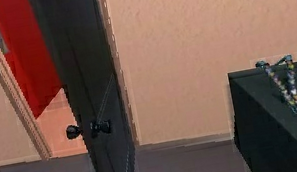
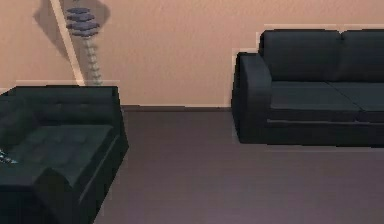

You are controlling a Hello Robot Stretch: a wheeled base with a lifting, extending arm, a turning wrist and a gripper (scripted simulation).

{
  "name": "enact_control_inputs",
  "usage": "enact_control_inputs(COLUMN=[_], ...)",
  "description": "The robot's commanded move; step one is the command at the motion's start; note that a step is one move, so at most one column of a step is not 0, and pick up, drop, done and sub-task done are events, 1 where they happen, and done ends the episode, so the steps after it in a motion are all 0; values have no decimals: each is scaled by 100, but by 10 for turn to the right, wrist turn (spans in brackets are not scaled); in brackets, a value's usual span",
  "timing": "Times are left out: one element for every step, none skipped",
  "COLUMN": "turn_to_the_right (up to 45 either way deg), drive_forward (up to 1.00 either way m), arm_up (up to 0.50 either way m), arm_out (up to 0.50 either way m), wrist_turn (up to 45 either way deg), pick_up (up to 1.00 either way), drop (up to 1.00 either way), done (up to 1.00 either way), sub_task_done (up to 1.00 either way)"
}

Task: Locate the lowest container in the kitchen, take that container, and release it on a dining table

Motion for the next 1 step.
enact_control_inputs(turn_to_the_right=[0], drive_forward=[5], arm_up=[0], arm_out=[0], wrist_turn=[0], pick_up=[0], drop=[0], done=[0], sub_task_done=[0])
